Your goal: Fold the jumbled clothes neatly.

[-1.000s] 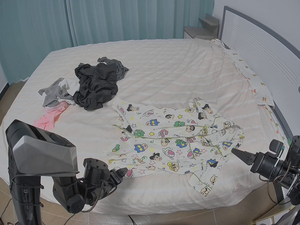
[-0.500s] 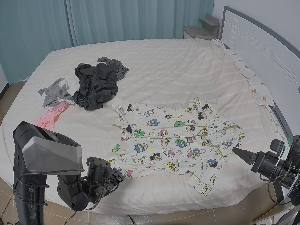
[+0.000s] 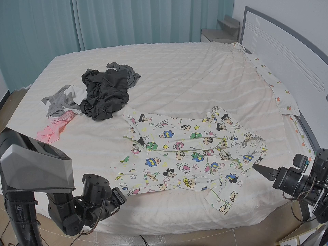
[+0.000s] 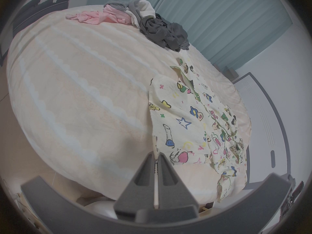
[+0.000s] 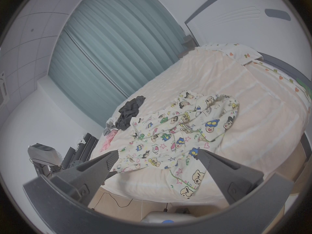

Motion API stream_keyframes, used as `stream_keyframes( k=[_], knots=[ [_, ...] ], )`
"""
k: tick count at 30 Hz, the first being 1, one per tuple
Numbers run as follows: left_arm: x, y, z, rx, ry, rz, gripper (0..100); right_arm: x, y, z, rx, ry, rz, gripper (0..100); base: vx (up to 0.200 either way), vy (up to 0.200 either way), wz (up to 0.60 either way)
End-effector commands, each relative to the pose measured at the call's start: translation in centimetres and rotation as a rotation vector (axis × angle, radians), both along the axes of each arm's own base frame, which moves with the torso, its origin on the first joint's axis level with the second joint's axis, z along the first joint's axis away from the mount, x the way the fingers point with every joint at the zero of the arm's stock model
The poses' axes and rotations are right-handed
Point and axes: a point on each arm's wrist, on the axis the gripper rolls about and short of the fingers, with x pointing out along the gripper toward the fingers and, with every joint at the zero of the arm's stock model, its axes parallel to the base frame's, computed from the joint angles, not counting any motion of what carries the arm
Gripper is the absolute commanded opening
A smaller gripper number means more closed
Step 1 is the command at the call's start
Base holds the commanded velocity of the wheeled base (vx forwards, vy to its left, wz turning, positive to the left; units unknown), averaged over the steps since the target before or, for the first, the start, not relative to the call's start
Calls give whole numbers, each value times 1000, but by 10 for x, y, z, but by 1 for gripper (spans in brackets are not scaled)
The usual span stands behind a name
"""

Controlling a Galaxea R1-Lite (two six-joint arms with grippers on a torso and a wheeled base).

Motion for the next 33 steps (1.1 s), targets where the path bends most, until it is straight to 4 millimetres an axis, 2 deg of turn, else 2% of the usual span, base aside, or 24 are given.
stream_keyframes(
  k=[1,6,9,18,21,33],
  knots=[
    [-17,9,15,-9,-9,-3,0,12,-2,-37,-34,202,2,100,0,0,0],
    [-19,13,18,-9,-16,11,0,23,-1,-72,-60,354,17,100,0,0,0],
    [-17,17,26,-30,-42,26,0,29,3,-86,-65,366,37,100,0,0,0],
    [-18,14,22,-33,-28,17,0,41,17,-121,-76,400,76,100,0,0,0],
    [-17,13,22,-35,-26,18,0,45,18,-121,-70,389,79,100,0,0,0],
    [-18,8,17,-43,-7,12,0,56,40,-141,-88,392,141,100,0,0,0]
  ],
)
